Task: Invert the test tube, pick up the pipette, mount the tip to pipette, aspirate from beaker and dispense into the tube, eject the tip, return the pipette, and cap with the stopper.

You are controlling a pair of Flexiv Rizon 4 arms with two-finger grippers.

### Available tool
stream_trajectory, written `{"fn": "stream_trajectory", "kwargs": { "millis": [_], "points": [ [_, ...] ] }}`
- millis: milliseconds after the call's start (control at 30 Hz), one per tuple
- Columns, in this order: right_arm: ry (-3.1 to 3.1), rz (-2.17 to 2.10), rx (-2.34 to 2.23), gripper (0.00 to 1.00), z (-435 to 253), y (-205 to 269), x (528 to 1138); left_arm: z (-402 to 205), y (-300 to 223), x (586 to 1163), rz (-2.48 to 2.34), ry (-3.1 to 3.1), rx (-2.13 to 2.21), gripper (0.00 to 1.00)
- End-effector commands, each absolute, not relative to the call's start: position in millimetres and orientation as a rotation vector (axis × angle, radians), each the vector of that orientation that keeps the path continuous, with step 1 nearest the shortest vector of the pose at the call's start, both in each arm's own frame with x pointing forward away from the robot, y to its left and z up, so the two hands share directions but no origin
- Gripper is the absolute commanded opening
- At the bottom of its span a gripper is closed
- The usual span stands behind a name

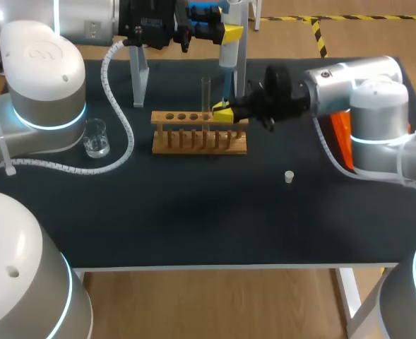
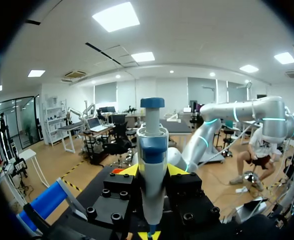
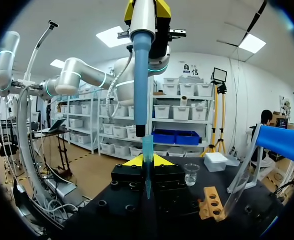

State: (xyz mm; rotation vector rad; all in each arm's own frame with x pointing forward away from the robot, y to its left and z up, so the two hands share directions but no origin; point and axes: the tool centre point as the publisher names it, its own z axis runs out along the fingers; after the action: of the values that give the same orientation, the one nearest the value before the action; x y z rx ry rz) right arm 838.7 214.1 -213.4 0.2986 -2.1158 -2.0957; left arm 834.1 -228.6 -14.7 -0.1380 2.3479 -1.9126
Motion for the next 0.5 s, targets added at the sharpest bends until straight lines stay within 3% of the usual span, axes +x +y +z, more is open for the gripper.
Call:
{"fn": "stream_trajectory", "kwargs": {
  "millis": [33,500],
  "points": [
    [-2.120,-2.092,0.293,0.00,-209.7,212.3,838.5,-18.0,-229.3,834.4,-1.911,2.350,-0.139,0.00],
    [-2.121,-2.073,0.256,0.00,-218.6,212.3,835.6,-18.0,-229.3,834.4,-1.911,2.350,-0.139,0.00]
  ]
}}
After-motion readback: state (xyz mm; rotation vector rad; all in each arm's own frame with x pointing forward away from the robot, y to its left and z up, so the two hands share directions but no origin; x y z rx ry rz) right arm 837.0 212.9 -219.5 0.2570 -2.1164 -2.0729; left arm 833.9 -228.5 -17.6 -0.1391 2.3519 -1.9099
